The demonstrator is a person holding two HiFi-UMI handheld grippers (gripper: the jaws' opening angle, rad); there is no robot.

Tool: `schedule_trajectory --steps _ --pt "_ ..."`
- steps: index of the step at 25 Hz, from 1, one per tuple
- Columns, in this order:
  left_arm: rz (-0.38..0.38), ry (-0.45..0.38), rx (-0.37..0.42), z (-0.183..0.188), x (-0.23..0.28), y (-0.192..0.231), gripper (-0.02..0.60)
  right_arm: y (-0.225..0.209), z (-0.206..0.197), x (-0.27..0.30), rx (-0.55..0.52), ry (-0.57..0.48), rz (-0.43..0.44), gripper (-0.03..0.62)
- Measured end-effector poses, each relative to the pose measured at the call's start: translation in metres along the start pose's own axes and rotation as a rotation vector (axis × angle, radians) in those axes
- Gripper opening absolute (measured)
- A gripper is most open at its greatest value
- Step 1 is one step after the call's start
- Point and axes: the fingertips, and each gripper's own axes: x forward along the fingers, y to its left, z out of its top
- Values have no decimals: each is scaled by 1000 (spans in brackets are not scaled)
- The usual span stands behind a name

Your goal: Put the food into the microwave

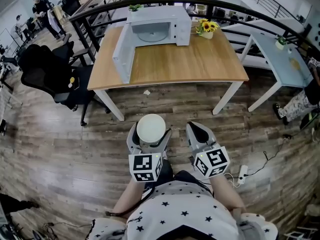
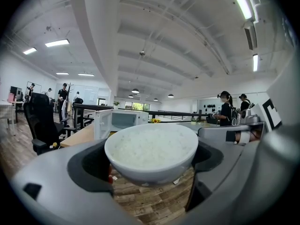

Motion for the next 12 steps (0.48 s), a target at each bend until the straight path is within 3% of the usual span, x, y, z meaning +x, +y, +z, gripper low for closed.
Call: schedule_trajectory --steps 12 --pt "2 -6 5 8 47 16 489 -29 5 39 -9 -6 3 5"
